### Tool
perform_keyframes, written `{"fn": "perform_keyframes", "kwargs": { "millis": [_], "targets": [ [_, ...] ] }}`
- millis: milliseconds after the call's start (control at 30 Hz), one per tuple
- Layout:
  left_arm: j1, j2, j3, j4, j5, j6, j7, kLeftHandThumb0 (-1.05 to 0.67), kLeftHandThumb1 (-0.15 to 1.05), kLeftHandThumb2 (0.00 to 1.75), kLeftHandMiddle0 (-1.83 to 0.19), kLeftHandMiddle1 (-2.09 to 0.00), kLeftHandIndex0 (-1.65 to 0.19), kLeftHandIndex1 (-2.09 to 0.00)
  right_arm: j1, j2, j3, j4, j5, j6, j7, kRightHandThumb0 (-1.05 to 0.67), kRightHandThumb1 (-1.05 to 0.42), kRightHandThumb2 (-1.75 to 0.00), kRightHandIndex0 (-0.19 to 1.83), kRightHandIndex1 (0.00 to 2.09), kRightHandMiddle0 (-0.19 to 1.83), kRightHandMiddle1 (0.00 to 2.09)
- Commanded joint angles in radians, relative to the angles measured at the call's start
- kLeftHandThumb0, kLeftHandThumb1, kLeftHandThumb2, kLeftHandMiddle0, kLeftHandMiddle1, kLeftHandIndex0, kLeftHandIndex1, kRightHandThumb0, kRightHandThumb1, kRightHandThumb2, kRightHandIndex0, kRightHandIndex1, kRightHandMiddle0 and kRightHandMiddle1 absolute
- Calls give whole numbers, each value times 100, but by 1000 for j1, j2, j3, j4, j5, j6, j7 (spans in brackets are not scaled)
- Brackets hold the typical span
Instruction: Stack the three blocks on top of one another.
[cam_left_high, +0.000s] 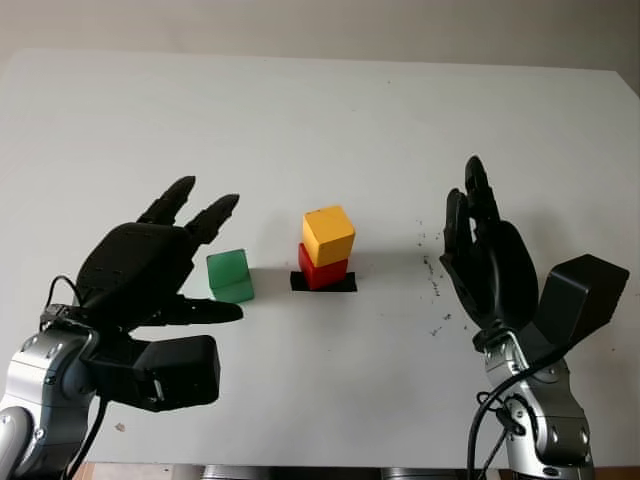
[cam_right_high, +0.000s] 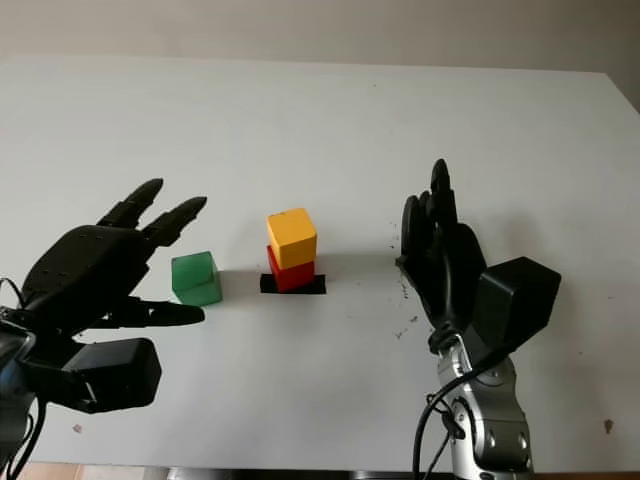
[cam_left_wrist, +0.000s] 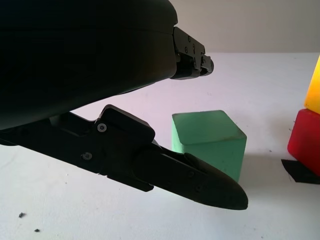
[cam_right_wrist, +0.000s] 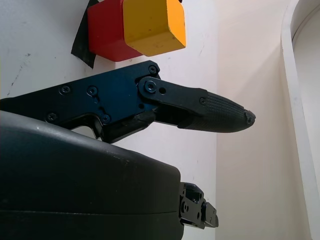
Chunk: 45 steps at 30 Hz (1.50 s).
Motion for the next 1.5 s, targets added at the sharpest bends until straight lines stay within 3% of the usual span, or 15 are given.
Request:
{"fn": "perform_keyframes", "kwargs": {
  "millis": [0, 333, 633, 667, 733, 833, 1200, 1467],
  "targets": [
    [3, 4, -17, 4, 13, -2, -8, -80, 94, 4, 11, -5, -10, -4, 12, -3, -6, -18, 1, -16, 4, -70, -105, -65, -19, 0, -19, 0],
    [-4, -3, -54, 68, 130, -20, 63, -80, 97, 6, 9, -6, -14, -7, 16, 2, -10, -18, 10, -16, 9, -72, -105, -63, -19, 0, -19, 0],
    [-7, -24, -50, 67, 103, 4, 54, -76, 105, 10, -2, -8, -27, -14, 16, -5, -8, -16, 4, -16, 12, -71, -105, -62, -19, 0, -19, 0],
    [-6, -25, -47, 67, 96, 1, 58, -74, 105, 11, -5, -8, -27, -22, 16, -6, -8, -16, 3, -15, 12, -71, -105, -62, -19, 0, -19, 0],
    [-4, -27, -41, 70, 77, -12, 73, -72, 105, 15, -11, -7, 1, -88, 14, -3, -8, -16, 2, -11, 7, -72, -105, -61, -19, 0, -19, 0],
    [2, -21, -34, 75, 52, -34, 93, -69, 105, 24, -16, -7, 14, -127, 12, -5, -7, -18, -3, -6, 4, -72, -105, -59, -19, 0, -19, 0],
    [10, 6, -19, 103, 39, -106, 157, -38, 105, 41, -25, -10, 13, -151, 5, -3, -6, -14, -32, -16, -5, -69, -105, -56, -19, 0, -19, 0],
    [8, 16, -4, 94, 57, -113, 169, -37, 105, 27, -25, -14, 12, -156, 3, -5, -6, -18, -31, 1, -4, -69, -105, -54, -19, 0, -19, 0]
  ]
}}
